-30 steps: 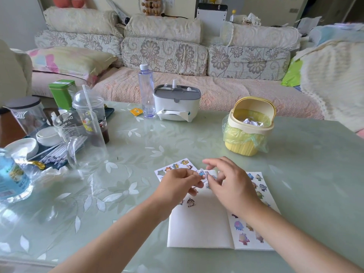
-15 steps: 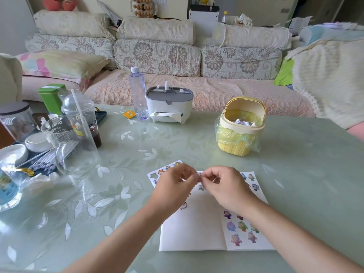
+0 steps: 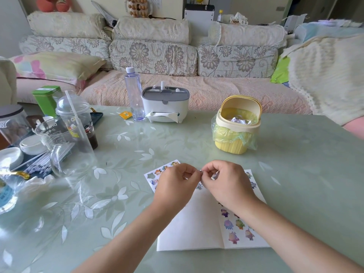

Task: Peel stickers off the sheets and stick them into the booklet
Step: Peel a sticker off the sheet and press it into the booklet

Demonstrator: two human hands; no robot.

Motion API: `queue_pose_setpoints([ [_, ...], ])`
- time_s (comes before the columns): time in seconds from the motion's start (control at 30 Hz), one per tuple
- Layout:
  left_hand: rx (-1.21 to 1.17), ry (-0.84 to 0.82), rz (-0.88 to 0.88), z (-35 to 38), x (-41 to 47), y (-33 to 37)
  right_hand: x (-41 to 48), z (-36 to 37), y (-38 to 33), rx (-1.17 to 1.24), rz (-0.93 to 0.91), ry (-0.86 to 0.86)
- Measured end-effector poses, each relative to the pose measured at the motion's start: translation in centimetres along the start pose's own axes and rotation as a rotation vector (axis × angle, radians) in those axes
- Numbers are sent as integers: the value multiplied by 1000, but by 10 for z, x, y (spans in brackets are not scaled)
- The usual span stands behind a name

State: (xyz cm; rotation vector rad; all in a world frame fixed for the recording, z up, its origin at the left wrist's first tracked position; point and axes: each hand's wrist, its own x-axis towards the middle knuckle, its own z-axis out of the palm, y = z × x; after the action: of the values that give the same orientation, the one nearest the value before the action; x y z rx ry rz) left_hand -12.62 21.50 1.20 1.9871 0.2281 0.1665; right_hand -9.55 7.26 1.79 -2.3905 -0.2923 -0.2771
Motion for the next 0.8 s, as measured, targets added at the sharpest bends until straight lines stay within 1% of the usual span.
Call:
queue_pose_setpoints([
  [0.07,8,4,3,1,1,3,2,0,2,-50,-77,50],
  [0.2,-20,15,22,2,2,8,6,-1,9,-158,-297,173],
  [0.27,-27,25,32,2,3,11,7,-2,11,-190,-355,209],
  [0.3,-34,32,34,2,4,12,7,-3,10,-161,-354,205],
  [0.33,-42,40,37,2,4,13,7,-4,9,-80,-318,177],
  [0.43,-90,51,64,-2,5,17,12,-14,3,360,-81,-18],
  [0.47,-107,46,80,-3,4,20,14,-18,2,465,-27,-68],
  [0.63,-125,-9,179,-10,1,30,18,-34,1,778,140,-215],
  [0.73,-115,-42,183,-13,2,32,17,-38,2,871,221,-306],
  [0.8,-102,-55,205,-15,3,33,17,-41,1,874,226,-341],
])
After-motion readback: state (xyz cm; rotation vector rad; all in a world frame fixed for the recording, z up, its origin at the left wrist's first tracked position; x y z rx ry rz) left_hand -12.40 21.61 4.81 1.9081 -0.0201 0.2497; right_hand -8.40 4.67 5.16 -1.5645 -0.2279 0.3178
